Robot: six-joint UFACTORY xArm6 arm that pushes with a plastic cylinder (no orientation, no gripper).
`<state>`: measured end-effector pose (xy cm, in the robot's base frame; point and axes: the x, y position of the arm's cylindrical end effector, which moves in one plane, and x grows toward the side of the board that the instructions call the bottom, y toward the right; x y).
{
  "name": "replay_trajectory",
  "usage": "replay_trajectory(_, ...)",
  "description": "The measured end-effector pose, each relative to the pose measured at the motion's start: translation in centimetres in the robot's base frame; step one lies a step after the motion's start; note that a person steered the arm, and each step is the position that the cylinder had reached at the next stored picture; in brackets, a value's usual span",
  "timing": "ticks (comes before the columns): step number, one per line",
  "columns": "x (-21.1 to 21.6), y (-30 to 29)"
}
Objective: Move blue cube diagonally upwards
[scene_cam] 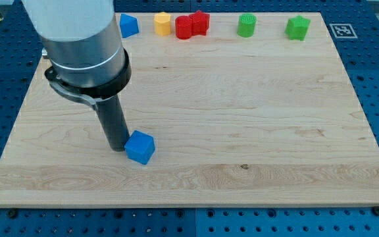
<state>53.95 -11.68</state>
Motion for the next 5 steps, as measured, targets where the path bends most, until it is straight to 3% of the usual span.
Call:
replay_trajectory(1, 2.4, 0.0)
replay_trajectory(2, 1.7, 5.6)
replay_trajectory(3, -2.2, 12.0)
replay_trajectory(4, -4.1, 14.3)
replay_trajectory(5, -1.5, 11.1)
